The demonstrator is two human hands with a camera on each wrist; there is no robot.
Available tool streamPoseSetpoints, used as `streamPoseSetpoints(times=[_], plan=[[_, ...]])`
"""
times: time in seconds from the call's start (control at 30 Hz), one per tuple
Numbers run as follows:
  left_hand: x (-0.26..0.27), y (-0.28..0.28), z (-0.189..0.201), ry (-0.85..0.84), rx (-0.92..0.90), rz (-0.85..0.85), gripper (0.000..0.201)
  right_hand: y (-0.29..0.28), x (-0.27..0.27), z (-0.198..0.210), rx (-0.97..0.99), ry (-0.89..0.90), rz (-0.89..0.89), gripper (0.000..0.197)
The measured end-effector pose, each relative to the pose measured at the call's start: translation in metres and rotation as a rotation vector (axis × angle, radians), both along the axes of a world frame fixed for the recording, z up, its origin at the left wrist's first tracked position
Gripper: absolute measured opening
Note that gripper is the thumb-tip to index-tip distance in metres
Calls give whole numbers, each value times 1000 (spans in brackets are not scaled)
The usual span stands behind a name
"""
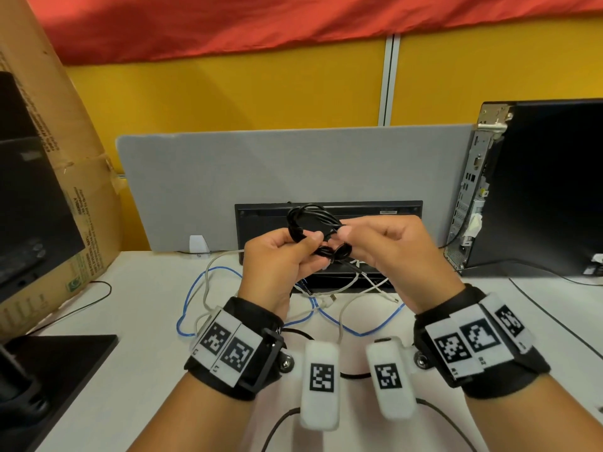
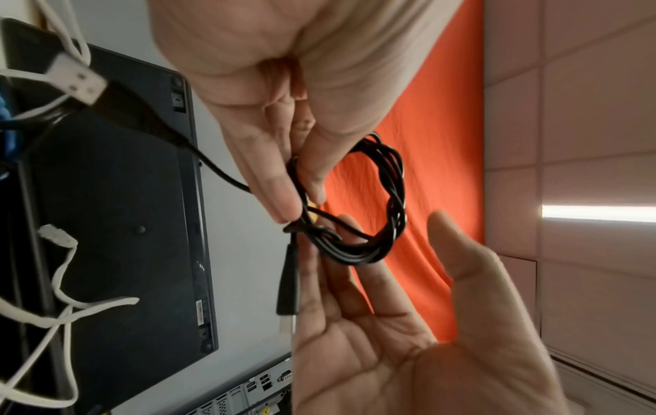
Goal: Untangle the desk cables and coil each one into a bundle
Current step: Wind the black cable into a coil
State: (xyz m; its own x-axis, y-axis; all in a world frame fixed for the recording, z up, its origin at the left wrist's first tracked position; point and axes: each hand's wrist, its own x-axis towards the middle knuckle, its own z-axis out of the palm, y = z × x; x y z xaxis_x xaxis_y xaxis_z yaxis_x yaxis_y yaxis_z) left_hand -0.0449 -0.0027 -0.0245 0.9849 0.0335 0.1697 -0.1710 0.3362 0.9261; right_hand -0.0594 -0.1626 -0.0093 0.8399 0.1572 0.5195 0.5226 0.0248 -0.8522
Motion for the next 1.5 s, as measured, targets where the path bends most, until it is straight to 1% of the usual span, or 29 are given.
streamPoseSetpoints(times=[0.03,0.1,0.2,0.23,0.3,0.4,0.5,0.57,0.6,0.67,0.7,0.8,0.9,0.97,1.03,1.1,1.17,1.23,1.3,1.4,1.5], plan=[[0,0,0,2,-8,3,4,1,-1,0,-69,-42,-12,13],[0,1,0,16,-7,-7,3,1,0,-3,-158,-93,-93,18],[2,1,-1,48,19,-43,8,2,3,-6,-157,-62,-206,28],[2,1,-1,59,17,-62,10,2,3,-6,-114,-32,-186,31],[2,0,-1,74,-20,-109,13,2,3,-4,32,39,-55,37],[2,-2,-2,102,-66,-176,15,3,-1,0,211,137,140,40],[3,-1,-2,110,-48,-211,17,2,-3,1,347,271,297,42],[3,0,-1,101,-28,-204,15,2,-3,2,395,323,320,49],[3,1,-1,99,-20,-190,12,3,-4,2,377,327,300,52],[3,1,0,98,-3,-141,6,5,-3,1,257,303,195,51],[3,1,0,94,1,-117,5,5,-3,0,150,263,87,49],[3,1,-1,77,0,-51,6,3,2,-3,-196,60,-313,43],[3,1,0,62,23,-4,5,-5,6,-4,-353,-40,-559,24],[3,3,0,57,40,14,7,-11,7,-3,-404,-39,-641,13],[5,5,1,62,31,6,12,-15,8,-2,-374,-4,-638,13],[5,7,2,72,33,-8,18,-18,7,1,-288,67,-581,14],[7,9,1,74,122,28,18,-19,5,5,-193,149,-491,11],[8,10,1,71,193,45,13,-21,4,7,-133,203,-413,12],[8,11,3,95,156,13,14,-23,5,8,-116,246,-370,14],[7,13,6,128,95,-30,18,-27,5,10,-78,297,-334,11],[5,14,7,150,50,-58,13,-31,3,14,-45,351,-280,8]])
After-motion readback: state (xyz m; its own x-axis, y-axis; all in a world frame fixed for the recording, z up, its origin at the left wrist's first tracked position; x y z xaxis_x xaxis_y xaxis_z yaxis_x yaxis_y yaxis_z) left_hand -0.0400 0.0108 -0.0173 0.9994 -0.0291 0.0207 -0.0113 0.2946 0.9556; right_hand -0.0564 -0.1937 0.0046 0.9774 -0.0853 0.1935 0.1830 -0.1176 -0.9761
